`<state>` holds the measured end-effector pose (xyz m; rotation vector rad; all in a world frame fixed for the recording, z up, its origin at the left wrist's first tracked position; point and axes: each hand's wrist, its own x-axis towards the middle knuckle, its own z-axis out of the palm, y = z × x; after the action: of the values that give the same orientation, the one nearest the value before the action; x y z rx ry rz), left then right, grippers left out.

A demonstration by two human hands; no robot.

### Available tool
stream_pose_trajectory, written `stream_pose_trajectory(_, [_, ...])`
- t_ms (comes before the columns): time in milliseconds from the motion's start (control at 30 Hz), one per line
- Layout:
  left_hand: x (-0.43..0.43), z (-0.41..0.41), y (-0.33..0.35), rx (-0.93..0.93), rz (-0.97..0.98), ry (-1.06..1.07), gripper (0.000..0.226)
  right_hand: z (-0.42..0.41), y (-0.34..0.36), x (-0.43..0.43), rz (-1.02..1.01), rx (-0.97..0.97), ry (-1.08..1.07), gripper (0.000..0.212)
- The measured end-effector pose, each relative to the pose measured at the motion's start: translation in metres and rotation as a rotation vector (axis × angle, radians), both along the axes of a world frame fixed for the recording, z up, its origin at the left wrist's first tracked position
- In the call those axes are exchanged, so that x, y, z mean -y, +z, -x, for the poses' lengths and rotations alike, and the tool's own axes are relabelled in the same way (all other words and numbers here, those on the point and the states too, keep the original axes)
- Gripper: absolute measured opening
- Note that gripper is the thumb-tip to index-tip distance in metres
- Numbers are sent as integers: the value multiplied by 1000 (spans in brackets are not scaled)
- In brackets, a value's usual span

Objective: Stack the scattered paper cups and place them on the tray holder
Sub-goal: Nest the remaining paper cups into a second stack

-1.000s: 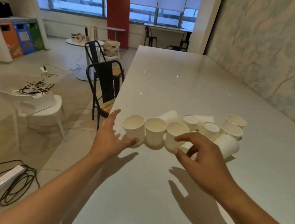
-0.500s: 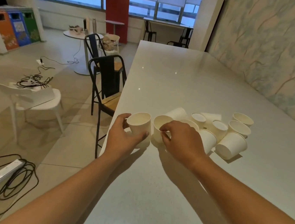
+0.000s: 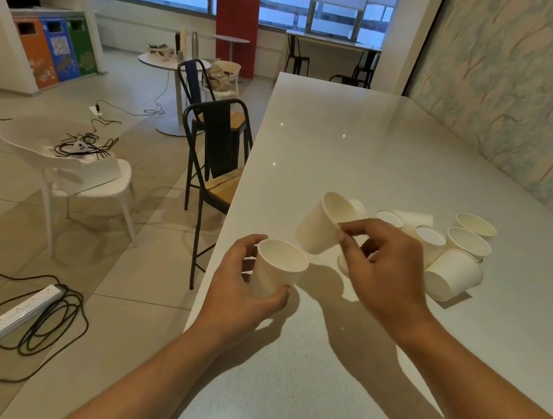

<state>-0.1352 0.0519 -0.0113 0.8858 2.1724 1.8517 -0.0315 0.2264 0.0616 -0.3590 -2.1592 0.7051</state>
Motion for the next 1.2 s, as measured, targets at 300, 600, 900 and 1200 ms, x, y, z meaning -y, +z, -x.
stream_pose_trajectory(300, [-2,-26,19,-55,-57,-99,74,-32,3,19,429,53,282,19])
stream_pose_trajectory(600, [-6,-41,15,-101,-66,-269,71,-46,12,4,353,260,384,27])
stream_pose_trajectory(900, [0,-37,1,-46,-34,-235,71,-3,-1,-57,-195,509,-179,26])
stream_pose_trajectory(1200, [2,-35,0,-11,-48,-213,78,-6,4,-43,-296,450,-139,20])
